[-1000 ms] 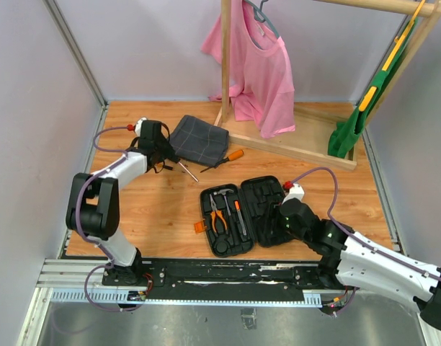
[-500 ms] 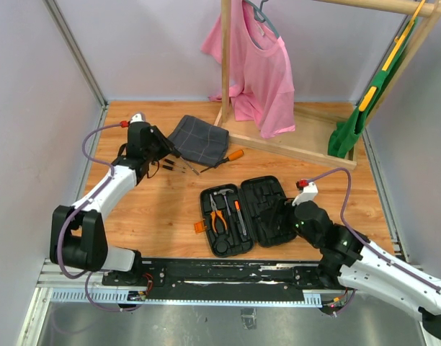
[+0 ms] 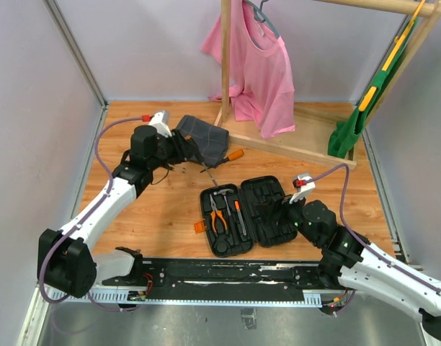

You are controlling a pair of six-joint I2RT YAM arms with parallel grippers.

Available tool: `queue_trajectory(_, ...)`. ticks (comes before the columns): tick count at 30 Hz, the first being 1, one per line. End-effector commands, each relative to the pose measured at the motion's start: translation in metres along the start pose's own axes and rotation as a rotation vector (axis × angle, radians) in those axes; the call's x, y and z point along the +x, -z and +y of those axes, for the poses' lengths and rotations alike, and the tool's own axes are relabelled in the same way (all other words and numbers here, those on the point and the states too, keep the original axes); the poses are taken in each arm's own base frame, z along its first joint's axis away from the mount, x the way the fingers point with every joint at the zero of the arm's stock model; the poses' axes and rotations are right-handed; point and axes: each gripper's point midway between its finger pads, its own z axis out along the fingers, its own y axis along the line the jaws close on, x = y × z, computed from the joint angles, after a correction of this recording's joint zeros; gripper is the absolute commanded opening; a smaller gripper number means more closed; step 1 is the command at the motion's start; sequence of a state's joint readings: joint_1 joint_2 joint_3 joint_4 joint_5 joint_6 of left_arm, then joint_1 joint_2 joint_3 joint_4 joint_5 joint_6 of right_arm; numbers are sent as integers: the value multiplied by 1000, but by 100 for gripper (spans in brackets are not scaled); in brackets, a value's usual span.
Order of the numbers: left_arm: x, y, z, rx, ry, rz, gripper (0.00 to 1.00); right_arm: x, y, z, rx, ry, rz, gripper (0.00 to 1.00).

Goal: Sort the tools into containers
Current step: Pick up the screwdriver from the center of the board.

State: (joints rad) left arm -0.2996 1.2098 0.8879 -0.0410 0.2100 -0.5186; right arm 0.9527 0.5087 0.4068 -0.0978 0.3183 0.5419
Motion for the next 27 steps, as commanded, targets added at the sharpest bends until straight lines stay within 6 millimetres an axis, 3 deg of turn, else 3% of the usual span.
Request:
queue_trajectory(1,21,16,-56,203,-114,46,1,-25,0,30,-150,186,-50,89)
queue_trajectory(6,51,30,-103,345,-159,92,1,-22,0,54,-277,272,-8,92)
queue_trajectory(13,78,53,-158,511,-165,112,0,-18,-5,69,-345,229,-11,82)
queue_trajectory(19,91,59,-176,560,-179,134,0,-6,-10,86,-427,194,32,69)
queue_trajectory(27,87,67,-188,594,-182,111,0,10,-18,92,-459,175,74,54)
